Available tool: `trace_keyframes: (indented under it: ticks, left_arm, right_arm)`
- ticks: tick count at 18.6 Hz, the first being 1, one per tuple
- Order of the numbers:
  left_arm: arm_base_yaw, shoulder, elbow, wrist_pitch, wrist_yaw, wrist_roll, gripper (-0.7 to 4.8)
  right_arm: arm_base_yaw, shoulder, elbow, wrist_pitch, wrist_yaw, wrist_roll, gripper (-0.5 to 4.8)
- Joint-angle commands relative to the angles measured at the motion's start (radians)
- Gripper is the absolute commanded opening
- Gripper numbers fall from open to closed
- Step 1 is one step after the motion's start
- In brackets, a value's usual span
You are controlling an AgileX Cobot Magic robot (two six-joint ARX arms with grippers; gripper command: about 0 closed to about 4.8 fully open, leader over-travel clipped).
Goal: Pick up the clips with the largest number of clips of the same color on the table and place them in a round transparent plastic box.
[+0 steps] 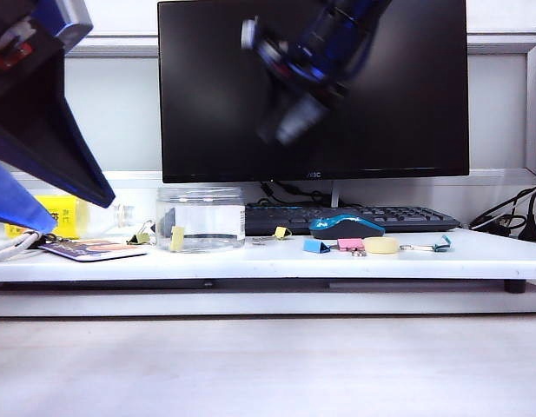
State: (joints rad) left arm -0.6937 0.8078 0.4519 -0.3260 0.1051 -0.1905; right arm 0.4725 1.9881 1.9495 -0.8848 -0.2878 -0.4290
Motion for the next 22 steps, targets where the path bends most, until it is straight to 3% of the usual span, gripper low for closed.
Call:
trace_keyframes:
  ticks: [1,7,10,12,14,17,22]
  left_arm:
    - [0.0,0.0,0.003,0.027,0.004,0.027,3.73]
    - [0.0,0.0,0.003,0.048,0.004,0.09,3.73]
    - [0.0,0.0,0.003,0.12,0.008,0.091,3.73]
    - [0.0,0.001,0.004,0.253,0.079,0.144,3.73]
    - [0.0,0.004,0.013,0.302,0.094,0.157,3.74]
    - [0.0,0.091,0.105,0.197,0.09,0.194,4.12]
    - [-0.002,0.282,0.327,0.004,0.102,0.296,4.13]
  right_arm:
    - [0.001,0.008,-0.002,-0.081,0.047,-0.196,2.17]
    - [0.001,0.039,-0.001,-0.046,0.048,-0.483,2.17]
    - [0.002,0.076,-0.001,0.007,0.05,-0.5,2.3]
    - [0.003,0.104,-0.001,0.045,0.081,-0.51,2.44]
    - [0.004,0.114,-0.001,0.05,0.092,-0.526,2.46]
    - [0.003,0.114,-0.001,0.056,0.114,-0.566,2.66]
    - [0.006,0.127,-0.001,0.06,0.114,-0.6,2.68]
